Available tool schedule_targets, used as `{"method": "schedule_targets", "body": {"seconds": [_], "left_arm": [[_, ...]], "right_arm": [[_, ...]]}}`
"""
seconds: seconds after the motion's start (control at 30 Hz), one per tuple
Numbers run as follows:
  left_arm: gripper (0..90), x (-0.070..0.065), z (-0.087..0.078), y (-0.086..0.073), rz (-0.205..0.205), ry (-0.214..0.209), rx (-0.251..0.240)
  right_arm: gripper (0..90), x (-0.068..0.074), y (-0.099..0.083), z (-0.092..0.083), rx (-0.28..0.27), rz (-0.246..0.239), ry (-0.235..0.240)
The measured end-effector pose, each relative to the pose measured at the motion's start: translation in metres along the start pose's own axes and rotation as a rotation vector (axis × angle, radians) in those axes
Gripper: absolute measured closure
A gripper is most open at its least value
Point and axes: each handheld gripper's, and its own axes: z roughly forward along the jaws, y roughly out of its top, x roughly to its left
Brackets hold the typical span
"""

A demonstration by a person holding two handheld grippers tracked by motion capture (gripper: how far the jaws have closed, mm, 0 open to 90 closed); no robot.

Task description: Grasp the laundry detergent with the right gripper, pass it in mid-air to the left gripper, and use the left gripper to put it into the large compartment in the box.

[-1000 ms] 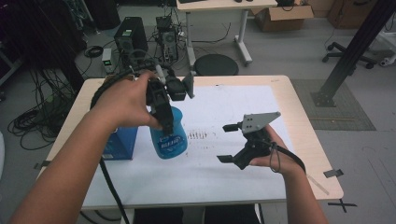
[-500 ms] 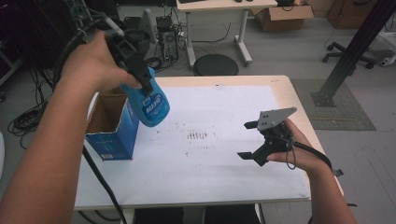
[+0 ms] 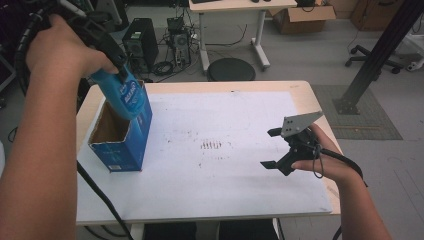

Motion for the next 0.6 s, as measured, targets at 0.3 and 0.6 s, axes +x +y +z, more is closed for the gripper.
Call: {"method": "schedule_targets", "body": {"seconds": [0.3,0.6], "left_arm": [[38.8,0.033,0.004,-0.002,-0.150,0.047,0.064],[38.8,0.042,0.009,0.001,-0.183,0.060,0.091]], "right_arm": [[1.8,-0.005,0.000,0.002,0.027,0.004,0.007],[1.9,-0.008,-0.001,0.006,0.038,0.014,0.014]]}}
